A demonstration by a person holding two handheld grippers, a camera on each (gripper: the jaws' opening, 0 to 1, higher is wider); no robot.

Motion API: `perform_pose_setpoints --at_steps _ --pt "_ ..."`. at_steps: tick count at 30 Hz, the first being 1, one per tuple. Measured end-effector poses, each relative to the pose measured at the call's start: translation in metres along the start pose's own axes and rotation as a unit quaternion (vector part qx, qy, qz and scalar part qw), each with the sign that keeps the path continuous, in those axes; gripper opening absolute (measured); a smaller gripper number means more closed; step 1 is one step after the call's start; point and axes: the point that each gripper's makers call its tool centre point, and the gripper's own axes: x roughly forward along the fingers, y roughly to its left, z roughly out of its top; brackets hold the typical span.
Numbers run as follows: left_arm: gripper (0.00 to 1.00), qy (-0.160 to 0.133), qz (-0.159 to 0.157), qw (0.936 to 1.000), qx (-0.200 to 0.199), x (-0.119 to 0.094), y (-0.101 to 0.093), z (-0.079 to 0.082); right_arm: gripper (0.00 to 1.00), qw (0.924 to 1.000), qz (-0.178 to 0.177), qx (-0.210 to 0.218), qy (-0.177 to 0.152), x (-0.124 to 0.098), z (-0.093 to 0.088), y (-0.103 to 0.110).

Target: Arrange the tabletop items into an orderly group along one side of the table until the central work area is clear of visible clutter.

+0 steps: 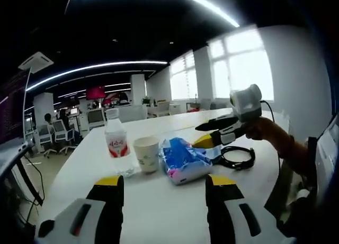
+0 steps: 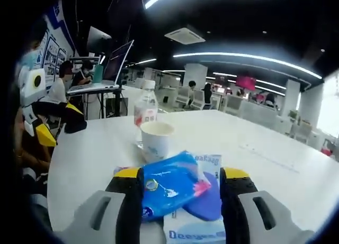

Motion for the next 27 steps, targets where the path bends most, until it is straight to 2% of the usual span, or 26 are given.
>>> perform_pose_setpoints --at_steps 10,14,27 --pt "0.60 0.011 -0.033 0.9993 0.008 0.021 -0.014 -0.004 0.53 0.9999 0.007 -0.002 0.013 0.002 -0.005 -0.005" --pt "0.60 0.014 -0.036 0.9992 0.009 0.027 -0.016 -0.004 0.53 0.9997 0.019 0.005 0.018 0.004 -0.008 -0.004" --pt "0.58 0.026 -0.051 0.9983 0.008 0.041 -0.020 -0.012 0.49 0.9990 0.025 0.019 0.032 0.014 -0.019 -0.007"
